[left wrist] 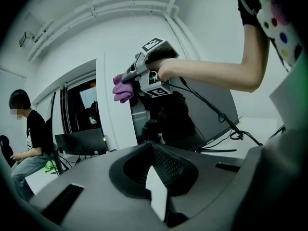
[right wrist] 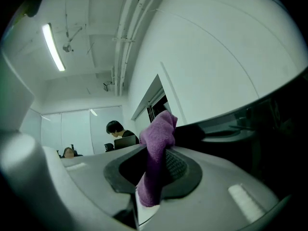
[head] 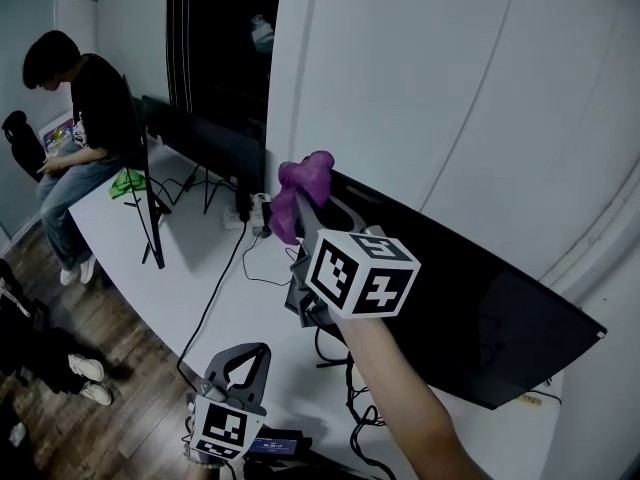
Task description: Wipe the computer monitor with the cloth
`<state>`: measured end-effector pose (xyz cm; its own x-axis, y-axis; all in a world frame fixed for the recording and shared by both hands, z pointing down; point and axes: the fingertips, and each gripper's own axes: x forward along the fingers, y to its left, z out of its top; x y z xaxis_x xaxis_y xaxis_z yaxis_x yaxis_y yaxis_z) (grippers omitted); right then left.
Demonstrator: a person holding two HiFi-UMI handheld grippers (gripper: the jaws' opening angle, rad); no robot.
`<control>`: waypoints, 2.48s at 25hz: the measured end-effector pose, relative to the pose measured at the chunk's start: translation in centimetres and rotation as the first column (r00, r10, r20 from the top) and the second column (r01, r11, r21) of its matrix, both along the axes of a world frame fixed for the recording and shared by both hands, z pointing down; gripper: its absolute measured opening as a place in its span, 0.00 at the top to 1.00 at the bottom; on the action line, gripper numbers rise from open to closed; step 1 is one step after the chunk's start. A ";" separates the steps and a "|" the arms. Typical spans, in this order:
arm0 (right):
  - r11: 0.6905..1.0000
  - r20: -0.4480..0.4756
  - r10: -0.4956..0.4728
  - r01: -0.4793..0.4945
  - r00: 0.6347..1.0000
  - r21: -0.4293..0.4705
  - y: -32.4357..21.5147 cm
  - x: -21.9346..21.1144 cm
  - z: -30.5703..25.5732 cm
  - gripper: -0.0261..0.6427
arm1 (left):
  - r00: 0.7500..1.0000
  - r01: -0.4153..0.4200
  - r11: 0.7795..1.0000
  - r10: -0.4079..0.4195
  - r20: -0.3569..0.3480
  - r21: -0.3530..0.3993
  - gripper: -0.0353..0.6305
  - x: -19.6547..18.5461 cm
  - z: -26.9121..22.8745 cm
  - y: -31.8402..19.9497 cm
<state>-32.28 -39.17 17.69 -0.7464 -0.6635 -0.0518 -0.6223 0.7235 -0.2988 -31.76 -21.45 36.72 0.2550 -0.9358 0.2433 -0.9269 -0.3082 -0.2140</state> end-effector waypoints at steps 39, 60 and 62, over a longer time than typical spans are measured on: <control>0.547 -0.879 0.369 0.695 0.301 0.467 -1.3 1.7 -4.6 0.85 | 0.999 -0.052 0.998 0.053 -0.014 0.020 0.94 2.4 -0.4 1.0; 0.569 -0.901 0.354 0.707 0.249 0.419 1.4 9.7 -2.0 0.85 | 0.992 -0.124 0.992 0.124 0.012 0.017 0.94 7.7 -0.5 1.5; 0.570 -0.900 0.361 0.706 0.245 0.421 1.7 10.8 -1.9 0.85 | 0.991 -0.137 0.991 0.136 0.016 0.014 0.94 8.5 -0.5 1.5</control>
<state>-21.47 -37.49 15.76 -0.6857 -0.6094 0.3980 0.1591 0.4081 0.8990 -23.28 -19.99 36.26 0.3771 -0.8960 0.2345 -0.8730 -0.4284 -0.2332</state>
